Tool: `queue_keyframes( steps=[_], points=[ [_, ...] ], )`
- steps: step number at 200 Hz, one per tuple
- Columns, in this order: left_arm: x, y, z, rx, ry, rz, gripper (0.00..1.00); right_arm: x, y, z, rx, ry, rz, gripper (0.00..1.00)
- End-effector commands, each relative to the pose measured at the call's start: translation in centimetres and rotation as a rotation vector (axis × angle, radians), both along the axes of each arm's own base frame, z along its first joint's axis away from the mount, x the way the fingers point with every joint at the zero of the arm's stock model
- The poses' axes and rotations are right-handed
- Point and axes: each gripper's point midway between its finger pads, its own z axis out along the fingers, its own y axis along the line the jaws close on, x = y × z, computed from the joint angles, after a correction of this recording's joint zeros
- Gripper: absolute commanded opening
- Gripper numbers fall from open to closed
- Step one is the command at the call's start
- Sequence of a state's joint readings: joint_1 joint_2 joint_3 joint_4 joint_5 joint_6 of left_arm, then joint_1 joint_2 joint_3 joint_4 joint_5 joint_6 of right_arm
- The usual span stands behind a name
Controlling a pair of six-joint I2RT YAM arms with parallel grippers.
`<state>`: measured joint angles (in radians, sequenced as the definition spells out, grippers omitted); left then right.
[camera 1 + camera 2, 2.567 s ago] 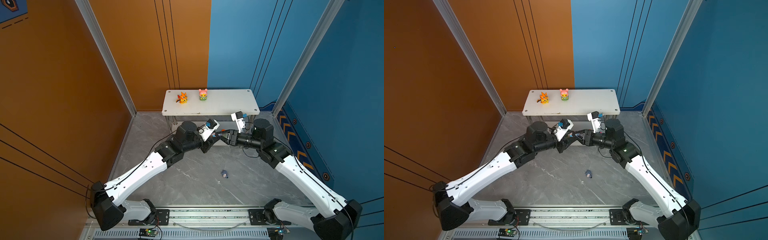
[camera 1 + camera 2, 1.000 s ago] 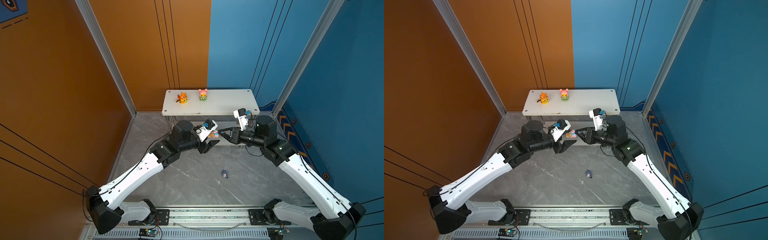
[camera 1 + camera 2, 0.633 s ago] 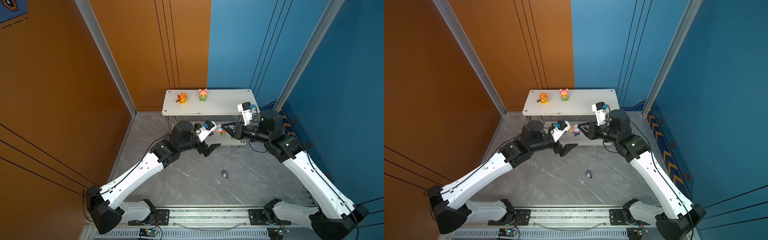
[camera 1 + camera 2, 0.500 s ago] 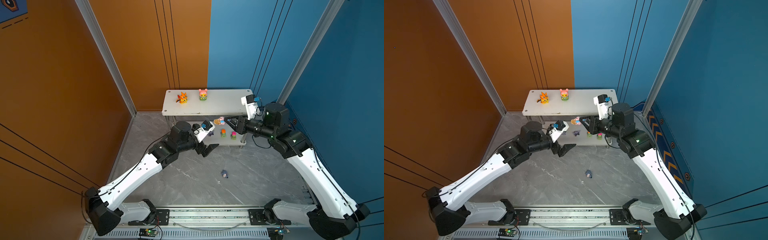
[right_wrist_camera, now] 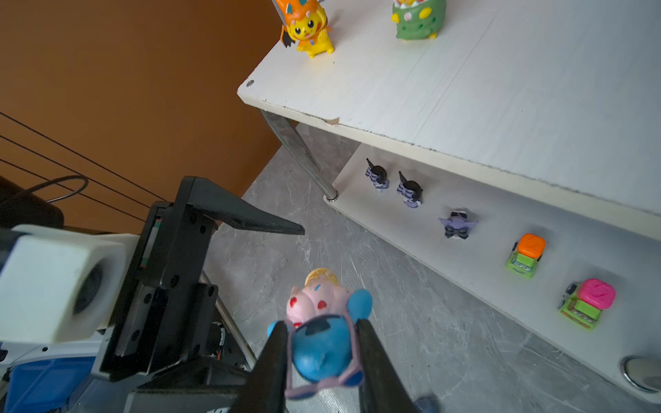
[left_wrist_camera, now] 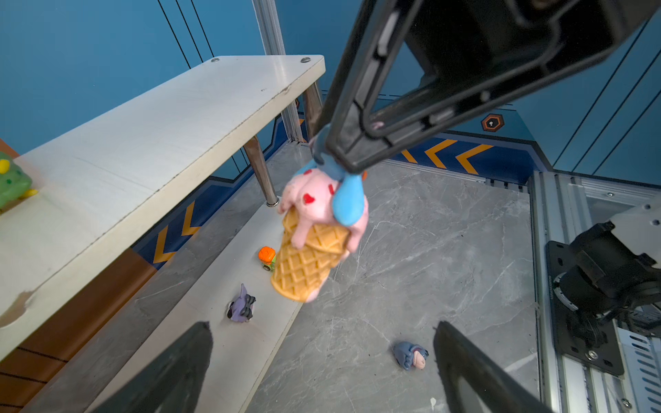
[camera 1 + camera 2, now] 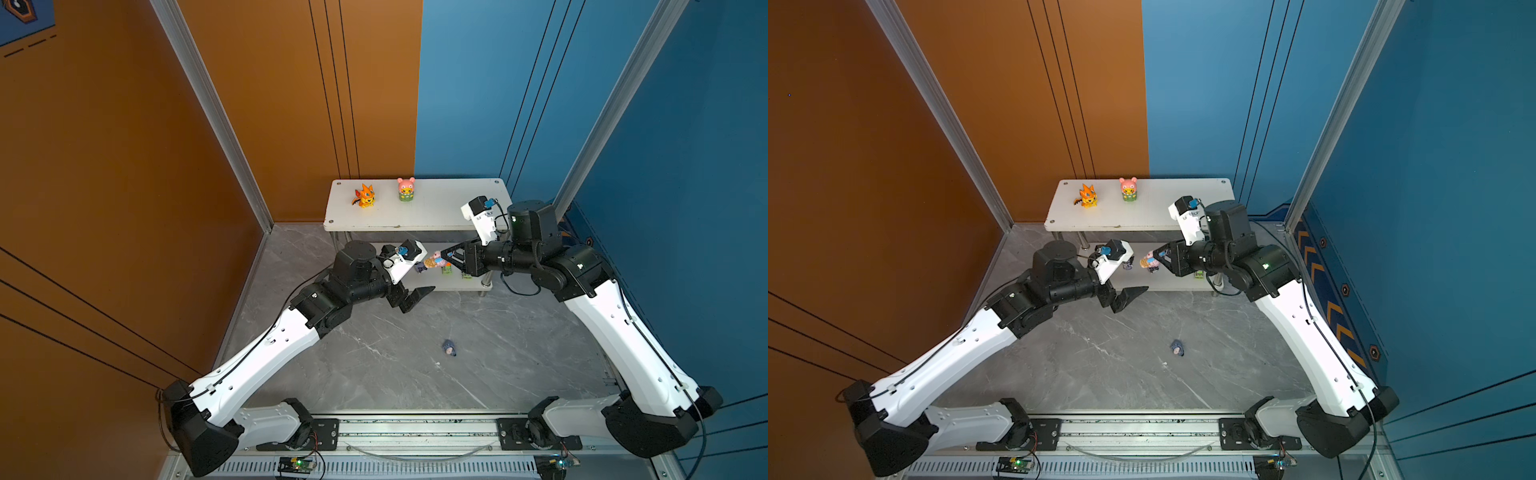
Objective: Organize plastic toys on shelves
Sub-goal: Rotate the plastic toy.
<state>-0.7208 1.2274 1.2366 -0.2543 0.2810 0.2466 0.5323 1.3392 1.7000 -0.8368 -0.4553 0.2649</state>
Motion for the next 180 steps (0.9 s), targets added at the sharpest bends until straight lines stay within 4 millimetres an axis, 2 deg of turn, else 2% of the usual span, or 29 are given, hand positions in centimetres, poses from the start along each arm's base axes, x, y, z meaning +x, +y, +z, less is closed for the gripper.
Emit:
queue_keyframes(
  steps=[1, 24, 26, 33, 46, 72, 180],
  points=[
    [-0.9, -0.9, -0.5, 0.022, -0.008, -0.072, 0.97, -2.0, 0.7, -0.6, 0.015, 0.046, 0.091, 0.20],
    [-1.1, -1.4, -1.4, 0.052, -0.017, -0.089, 0.88, -2.5, 1.0, -1.3, 0.025, 0.077, 0.125, 0.20],
    [-1.0, -1.4, -1.4, 0.053, -0.017, -0.088, 0.84, -2.5, 1.1, -1.3, 0.025, 0.078, 0.125, 0.20],
    [-1.0, -1.4, -1.5, 0.058, -0.020, -0.087, 0.79, -2.5, 1.1, -1.5, 0.023, 0.081, 0.127, 0.20],
    [-1.0, -1.4, -1.9, 0.069, -0.019, -0.087, 0.75, -2.5, 1.0, -1.7, 0.021, 0.086, 0.125, 0.20],
    [-1.2, -1.4, -2.0, 0.076, -0.016, -0.101, 0.55, -2.4, 0.7, -1.8, 0.022, 0.088, 0.119, 0.20],
    [-1.5, -1.8, -2.2, 0.081, 0.001, -0.128, 0.31, -2.2, 1.0, -1.8, 0.036, 0.093, 0.134, 0.20]
  ],
)
